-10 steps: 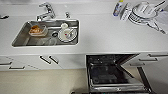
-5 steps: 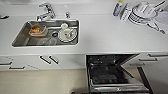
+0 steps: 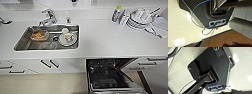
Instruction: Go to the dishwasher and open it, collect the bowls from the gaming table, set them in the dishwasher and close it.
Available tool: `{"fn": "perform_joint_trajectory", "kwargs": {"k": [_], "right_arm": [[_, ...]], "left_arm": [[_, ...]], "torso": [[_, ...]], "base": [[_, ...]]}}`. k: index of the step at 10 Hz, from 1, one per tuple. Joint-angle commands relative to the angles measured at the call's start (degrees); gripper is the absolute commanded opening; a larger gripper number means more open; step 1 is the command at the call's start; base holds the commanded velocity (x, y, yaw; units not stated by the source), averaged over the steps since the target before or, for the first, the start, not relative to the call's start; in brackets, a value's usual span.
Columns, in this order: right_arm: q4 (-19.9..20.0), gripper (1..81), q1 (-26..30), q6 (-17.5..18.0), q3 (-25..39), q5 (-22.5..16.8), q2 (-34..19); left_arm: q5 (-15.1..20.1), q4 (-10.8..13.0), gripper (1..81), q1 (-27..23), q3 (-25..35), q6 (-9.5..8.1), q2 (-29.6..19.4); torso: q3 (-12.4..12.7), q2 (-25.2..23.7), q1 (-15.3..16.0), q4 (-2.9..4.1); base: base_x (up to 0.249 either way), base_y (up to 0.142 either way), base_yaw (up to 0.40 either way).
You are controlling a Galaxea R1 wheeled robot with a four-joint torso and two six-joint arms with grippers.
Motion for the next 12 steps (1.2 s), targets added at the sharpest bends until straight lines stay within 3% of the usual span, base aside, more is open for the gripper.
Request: {"fn": "perform_joint_trajectory", "kwargs": {"k": [1, 6, 10, 12], "right_arm": [[-3.18, 81.1, -4.43, -0.64, -4.66, -0.86, 3.78], [-3.69, 81.1, -8.03, -0.72, -13.62, -0.77, 11.34], [-6.52, 81.1, -11.11, -0.81, -21.98, 0.64, 18.03], [-6.70, 81.1, -11.11, -0.81, -23.22, 0.64, 19.00]], "left_arm": [[2.00, -0.21, 81.1, 2.15, 0.22, 0.16, -0.76], [1.48, -0.30, 81.1, 2.42, 0.05, 0.16, -0.41], [1.21, -0.21, 81.1, 2.42, 0.05, 0.16, -0.06], [1.21, -0.21, 81.1, 2.42, 0.04, 0.16, 0.12]], "torso": [[0.00, -5.51, 3.56, 0.00], [0.07, -15.39, 9.75, 0.00], [0.11, -23.43, 14.77, 0.00], [0.13, -27.52, 17.33, 0.00]], "base": [[0.000, 0.000, 0.000], [0.000, 0.000, 0.000], [0.000, 0.000, 0.000], [0.000, 0.000, 0.000]]}}
